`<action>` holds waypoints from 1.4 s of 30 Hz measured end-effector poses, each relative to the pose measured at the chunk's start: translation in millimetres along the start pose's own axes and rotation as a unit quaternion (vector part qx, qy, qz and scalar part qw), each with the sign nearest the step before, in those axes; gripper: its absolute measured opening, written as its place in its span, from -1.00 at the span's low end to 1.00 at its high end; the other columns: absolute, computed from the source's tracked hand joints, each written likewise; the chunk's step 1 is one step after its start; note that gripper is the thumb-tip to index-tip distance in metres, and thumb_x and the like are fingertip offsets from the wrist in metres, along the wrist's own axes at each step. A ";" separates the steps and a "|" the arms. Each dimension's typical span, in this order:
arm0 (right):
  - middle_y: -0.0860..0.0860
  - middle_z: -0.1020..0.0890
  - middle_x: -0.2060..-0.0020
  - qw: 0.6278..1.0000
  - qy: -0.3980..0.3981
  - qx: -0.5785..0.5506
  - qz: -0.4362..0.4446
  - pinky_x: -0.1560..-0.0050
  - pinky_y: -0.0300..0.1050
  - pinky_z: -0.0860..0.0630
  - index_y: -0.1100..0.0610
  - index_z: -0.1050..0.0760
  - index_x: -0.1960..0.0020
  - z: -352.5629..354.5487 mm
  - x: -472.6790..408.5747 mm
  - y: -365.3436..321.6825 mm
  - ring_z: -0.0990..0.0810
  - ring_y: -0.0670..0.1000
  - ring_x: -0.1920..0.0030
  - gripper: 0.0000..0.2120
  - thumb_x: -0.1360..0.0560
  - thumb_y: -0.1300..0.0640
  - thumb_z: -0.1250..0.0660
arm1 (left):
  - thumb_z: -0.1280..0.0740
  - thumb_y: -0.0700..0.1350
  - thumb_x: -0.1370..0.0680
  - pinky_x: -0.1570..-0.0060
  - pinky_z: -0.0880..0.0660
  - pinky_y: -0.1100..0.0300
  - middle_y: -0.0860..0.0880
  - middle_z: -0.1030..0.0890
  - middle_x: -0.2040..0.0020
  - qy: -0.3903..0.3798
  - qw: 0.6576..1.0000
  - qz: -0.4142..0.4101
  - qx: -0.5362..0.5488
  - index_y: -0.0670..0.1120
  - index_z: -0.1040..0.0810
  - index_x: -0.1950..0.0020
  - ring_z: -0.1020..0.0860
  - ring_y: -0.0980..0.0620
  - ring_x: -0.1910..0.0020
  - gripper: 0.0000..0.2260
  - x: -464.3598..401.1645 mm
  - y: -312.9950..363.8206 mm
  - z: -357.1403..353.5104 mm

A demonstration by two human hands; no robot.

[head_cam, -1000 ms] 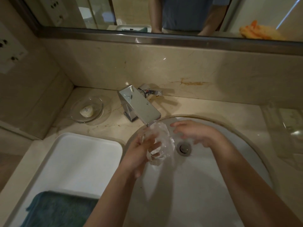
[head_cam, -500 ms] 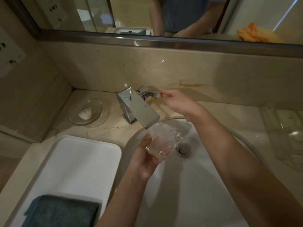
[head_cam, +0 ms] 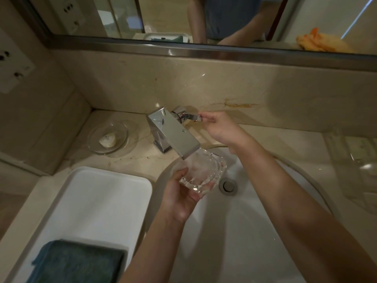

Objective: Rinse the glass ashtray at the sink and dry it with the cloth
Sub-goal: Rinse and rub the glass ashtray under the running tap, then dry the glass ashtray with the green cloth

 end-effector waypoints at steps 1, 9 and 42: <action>0.07 -0.50 -0.30 1.000 0.001 0.002 -0.001 -0.07 -0.25 -0.36 0.15 -0.38 -0.36 0.0 0.7 0.0 -0.50 0.06 -0.24 -0.62 -0.55 0.25 -0.20 | -0.17 -0.20 -0.53 0.17 -0.60 -0.17 -0.20 -0.71 0.13 -0.002 1.000 -0.005 -0.004 -0.19 -0.55 -0.03 -0.68 -0.20 0.19 -0.81 0.5 1.1 -0.5; 0.06 -0.44 -0.36 1.000 0.004 0.002 0.013 0.11 -0.35 -0.39 0.12 -0.33 -0.40 -2.8 3.6 1.4 -0.46 -0.13 -0.07 -0.58 -0.55 0.28 -0.15 | -0.18 -0.26 -0.48 -0.06 -0.46 -0.23 -0.18 -0.60 -0.17 -0.036 0.999 -0.026 -0.010 -0.12 -0.53 -0.16 -0.56 -0.22 -0.12 -0.71 6.4 5.0 -7.1; -0.08 -0.64 0.20 0.984 -0.060 0.015 0.164 0.14 -0.48 -0.43 0.08 -0.61 0.07 1.4 134.6 27.8 -0.57 -0.32 0.21 -0.78 -0.43 0.38 -0.36 | -0.24 -0.44 -0.47 0.07 -0.36 0.60 0.39 -0.57 0.03 -0.062 0.646 -0.353 -0.674 0.12 -0.54 -0.09 -0.51 0.44 0.03 -0.54 118.2 30.2 -72.1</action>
Point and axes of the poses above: each hand's wrist, its own x-axis away from the middle knuckle, its own z-axis out of the back of the hand, y = z × x, the point moved 9 cm from there along -x, towards the middle knuckle
